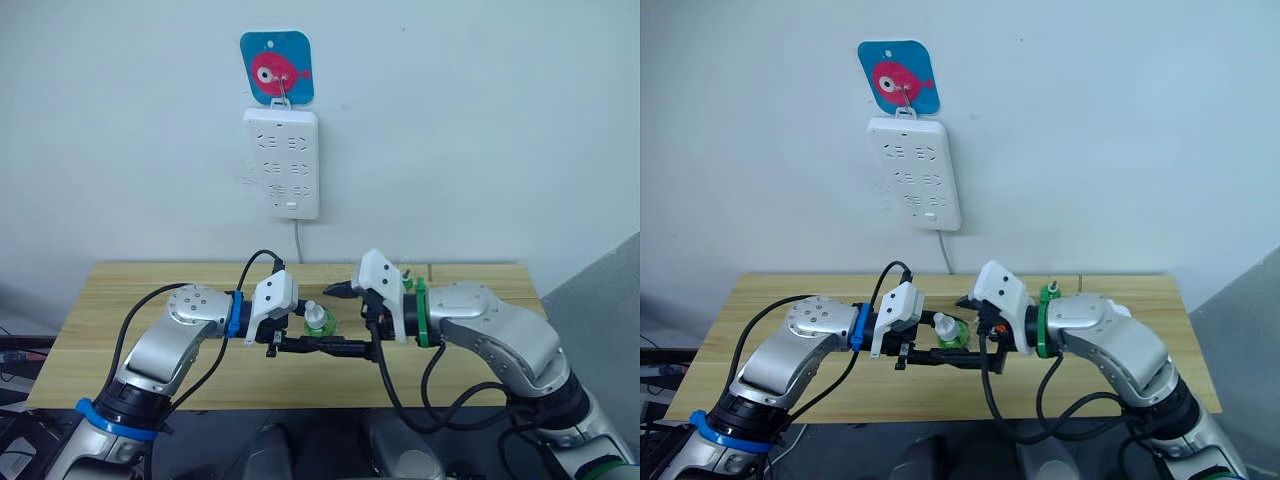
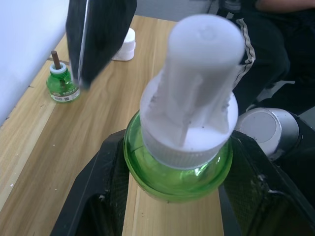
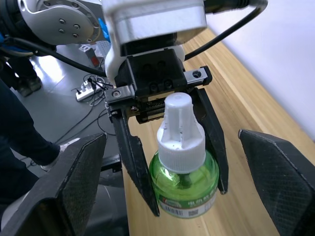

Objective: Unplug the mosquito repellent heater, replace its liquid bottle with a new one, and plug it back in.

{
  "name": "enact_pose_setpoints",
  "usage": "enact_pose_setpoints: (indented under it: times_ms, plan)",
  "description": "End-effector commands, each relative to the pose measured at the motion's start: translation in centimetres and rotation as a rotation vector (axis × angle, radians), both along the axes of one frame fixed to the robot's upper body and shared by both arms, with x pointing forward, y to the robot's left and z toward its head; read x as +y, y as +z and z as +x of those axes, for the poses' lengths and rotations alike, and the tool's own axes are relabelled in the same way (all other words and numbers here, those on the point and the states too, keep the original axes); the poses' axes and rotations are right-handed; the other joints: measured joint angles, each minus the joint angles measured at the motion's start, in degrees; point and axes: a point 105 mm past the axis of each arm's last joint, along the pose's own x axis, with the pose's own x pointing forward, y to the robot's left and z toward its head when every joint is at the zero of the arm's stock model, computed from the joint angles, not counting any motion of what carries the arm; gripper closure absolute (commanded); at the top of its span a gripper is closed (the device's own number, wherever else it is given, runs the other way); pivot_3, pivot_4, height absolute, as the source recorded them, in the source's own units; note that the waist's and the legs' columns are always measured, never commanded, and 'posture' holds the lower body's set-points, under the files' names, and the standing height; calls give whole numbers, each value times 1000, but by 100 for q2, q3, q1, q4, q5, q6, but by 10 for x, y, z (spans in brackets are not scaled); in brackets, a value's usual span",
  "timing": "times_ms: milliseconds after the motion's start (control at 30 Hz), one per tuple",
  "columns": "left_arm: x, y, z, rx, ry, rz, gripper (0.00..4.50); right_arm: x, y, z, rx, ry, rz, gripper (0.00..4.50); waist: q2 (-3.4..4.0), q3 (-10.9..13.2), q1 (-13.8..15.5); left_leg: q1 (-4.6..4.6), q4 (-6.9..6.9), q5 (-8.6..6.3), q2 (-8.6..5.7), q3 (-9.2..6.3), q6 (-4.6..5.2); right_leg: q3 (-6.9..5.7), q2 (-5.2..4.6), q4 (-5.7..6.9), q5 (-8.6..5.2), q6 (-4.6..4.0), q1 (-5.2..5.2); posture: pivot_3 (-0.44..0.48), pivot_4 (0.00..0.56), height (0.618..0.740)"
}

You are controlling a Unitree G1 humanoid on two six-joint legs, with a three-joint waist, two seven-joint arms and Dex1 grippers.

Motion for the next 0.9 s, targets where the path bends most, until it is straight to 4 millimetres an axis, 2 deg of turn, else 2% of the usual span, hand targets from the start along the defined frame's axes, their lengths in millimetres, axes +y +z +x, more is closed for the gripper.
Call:
enact_pose_setpoints:
  times_ms: [33, 200, 267, 433, 600, 667, 767, 867, 900]
  plan:
    - [-7, 10, -1, -28, -39, -31, 2232, 2, 4, 1, -10, -2, 19, 926, 0, -16, 1, 0, 1, 0, 0, 0, 0, 0, 0, 0, 0, 0, 0, -218, 87, 733]
    - [-9, 12, 0, -27, -44, -41, 2232, 3, 3, 2, -5, 3, 21, 2879, 2, -55, 1, 0, 3, 0, -1, -2, 0, -2, 0, 4, 1, -2, 1, -216, 83, 733]
    - [-10, 13, 0, -25, -44, -51, 2232, 4, 3, 1, -5, 10, 19, 3387, 5, -72, 0, 0, 3, 0, -1, -2, 0, -2, 0, 4, 1, -2, 1, -217, 81, 733]
    - [-12, 17, 1, -27, -40, -64, 2232, 4, 7, 2, -27, 21, 37, 3393, 6, -109, -3, 0, 5, 0, -1, -4, 0, -3, 1, 6, 1, -2, 2, -217, 78, 733]
    - [-9, 27, 6, 25, 5, -170, 2232, 0, 16, 3, -47, 19, 86, 3393, 4, -150, -9, 0, 8, 0, -1, -6, 0, -6, 1, 8, 1, -2, 4, -219, 72, 733]
    - [-5, 26, 8, 26, 16, -174, 1511, -3, 19, 5, -54, 13, 106, 3393, 3, -171, -14, 0, 8, 0, -1, -9, 0, -8, 1, 8, 2, -2, 4, -224, 66, 733]
    - [0, 24, 12, 42, 38, -173, 699, -8, 26, 8, -64, -4, 140, 3394, 10, -218, -38, 0, 9, 0, -2, -12, 1, -11, 1, 9, 3, -4, 6, -224, 66, 733]
    - [1, 25, 10, 75, 22, -189, 0, -13, 34, 9, -63, -9, 171, 3394, 11, -243, -57, 0, 13, 0, -4, -14, 1, -11, 1, 9, 3, -4, 9, -230, 63, 733]
    - [0, 27, 9, 94, 19, -203, 0, -14, 36, 10, -60, -10, 181, 3394, 13, -252, -63, 0, 14, 0, -4, -14, 1, -11, 1, 9, 3, -4, 10, -233, 62, 733]
